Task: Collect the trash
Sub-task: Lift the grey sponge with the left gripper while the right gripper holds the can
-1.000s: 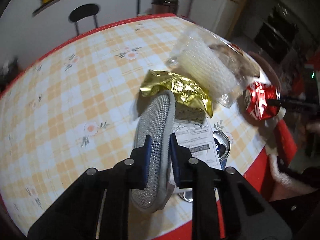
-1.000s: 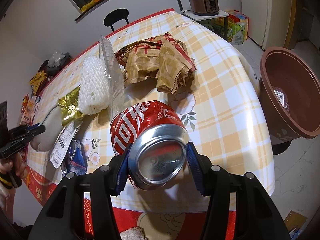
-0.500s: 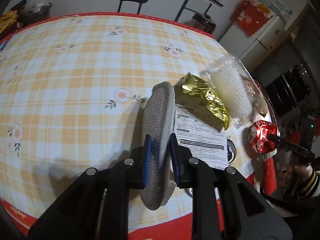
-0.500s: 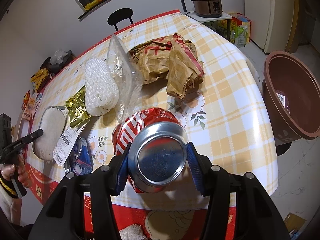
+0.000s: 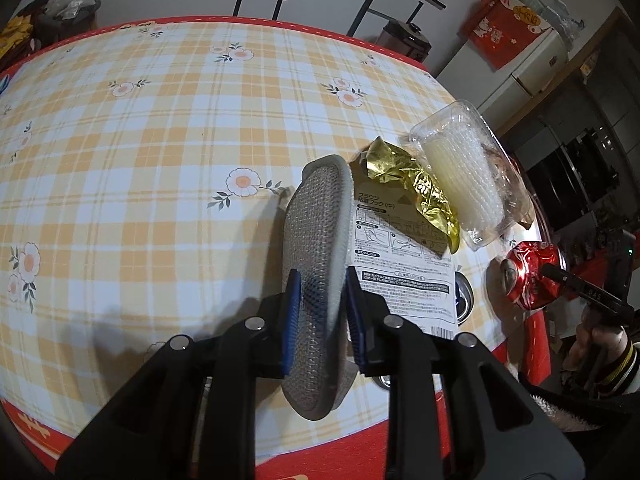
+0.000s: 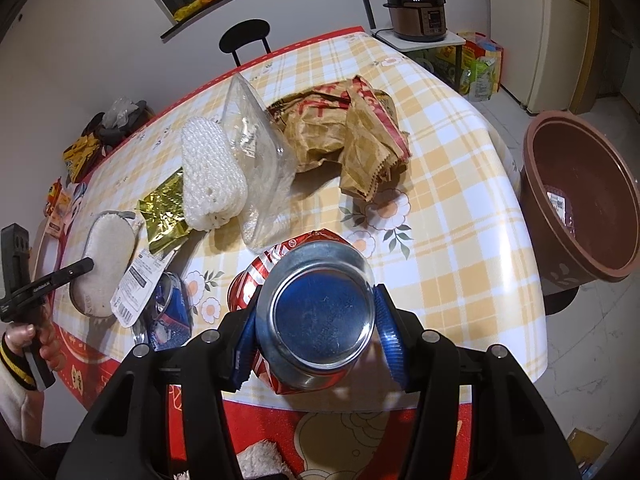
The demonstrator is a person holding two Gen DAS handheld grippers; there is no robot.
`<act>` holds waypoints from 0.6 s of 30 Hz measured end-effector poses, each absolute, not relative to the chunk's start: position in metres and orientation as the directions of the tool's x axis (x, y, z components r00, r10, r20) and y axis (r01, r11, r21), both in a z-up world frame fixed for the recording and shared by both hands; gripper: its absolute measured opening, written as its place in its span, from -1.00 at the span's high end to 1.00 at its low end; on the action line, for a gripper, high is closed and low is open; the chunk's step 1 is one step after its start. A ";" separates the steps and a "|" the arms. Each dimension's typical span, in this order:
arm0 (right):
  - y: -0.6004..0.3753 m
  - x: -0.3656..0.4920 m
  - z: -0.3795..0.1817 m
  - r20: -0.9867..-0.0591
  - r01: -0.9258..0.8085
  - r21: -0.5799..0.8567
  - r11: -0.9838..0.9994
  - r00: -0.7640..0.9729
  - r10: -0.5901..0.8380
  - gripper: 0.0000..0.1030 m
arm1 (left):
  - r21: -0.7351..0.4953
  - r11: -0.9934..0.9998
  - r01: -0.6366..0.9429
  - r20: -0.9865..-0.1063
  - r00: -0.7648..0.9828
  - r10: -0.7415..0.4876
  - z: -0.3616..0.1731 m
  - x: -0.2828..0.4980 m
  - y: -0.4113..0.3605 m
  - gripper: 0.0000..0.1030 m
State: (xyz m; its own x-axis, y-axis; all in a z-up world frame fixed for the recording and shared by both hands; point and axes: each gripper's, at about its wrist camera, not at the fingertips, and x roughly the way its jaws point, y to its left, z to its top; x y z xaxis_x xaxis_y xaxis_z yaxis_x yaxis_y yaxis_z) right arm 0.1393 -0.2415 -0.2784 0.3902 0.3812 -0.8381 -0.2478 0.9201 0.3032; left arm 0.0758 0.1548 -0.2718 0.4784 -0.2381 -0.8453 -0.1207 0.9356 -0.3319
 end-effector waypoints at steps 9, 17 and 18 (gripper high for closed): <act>-0.242 0.139 -0.263 -0.828 -0.263 0.286 0.921 0.416 0.376 -0.02 | -0.295 0.944 -0.149 -0.854 0.483 -0.191 -0.268 0.073 0.160 0.44; -0.241 0.138 -0.261 -0.827 -0.258 0.288 0.922 0.418 0.375 -0.02 | -0.258 0.953 -0.158 -0.868 0.471 -0.157 -0.267 0.073 0.169 0.39; -0.241 0.139 -0.261 -0.828 -0.260 0.286 0.922 0.418 0.375 -0.02 | -0.264 0.952 -0.152 -0.868 0.468 -0.165 -0.268 0.073 0.169 0.39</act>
